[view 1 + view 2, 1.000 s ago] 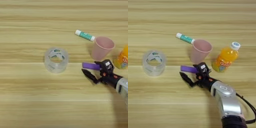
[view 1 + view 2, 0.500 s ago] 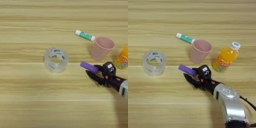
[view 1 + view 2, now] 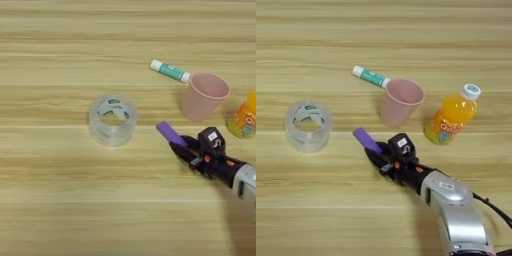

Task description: Move the objects on the table

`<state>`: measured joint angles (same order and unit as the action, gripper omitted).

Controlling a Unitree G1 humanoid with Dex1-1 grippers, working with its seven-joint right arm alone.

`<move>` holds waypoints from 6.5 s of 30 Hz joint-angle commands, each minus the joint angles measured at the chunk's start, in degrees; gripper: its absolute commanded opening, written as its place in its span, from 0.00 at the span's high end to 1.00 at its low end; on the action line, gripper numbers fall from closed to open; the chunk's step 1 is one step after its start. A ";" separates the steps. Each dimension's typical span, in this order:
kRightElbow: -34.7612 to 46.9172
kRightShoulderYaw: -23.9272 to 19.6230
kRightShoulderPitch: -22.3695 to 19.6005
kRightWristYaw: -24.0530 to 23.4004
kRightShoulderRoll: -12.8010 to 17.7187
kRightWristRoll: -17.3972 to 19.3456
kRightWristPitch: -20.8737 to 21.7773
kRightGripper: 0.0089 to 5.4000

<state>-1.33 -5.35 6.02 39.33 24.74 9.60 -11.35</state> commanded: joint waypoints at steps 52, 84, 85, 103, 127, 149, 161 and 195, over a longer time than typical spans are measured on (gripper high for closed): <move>18.71 9.80 -13.17 -5.27 -3.68 -0.12 -8.90 0.74; 10.53 15.29 -16.04 -3.52 -4.93 -2.78 -7.79 0.74; 10.32 15.07 -15.95 -3.55 -5.02 -2.69 -7.66 0.74; 9.24 15.89 -16.49 -3.42 -5.80 -3.13 -7.03 0.63; 13.24 14.72 -15.65 -3.83 -5.47 -2.61 -7.62 0.07; 19.05 10.07 -13.70 -8.50 -6.41 -3.25 -4.00 0.01; 22.38 2.60 -10.50 -19.00 -9.32 -5.71 5.24 0.01; 21.33 -8.65 -1.73 -33.14 -16.10 -4.77 8.53 0.01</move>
<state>19.13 -13.12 6.24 7.30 8.17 4.34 -3.32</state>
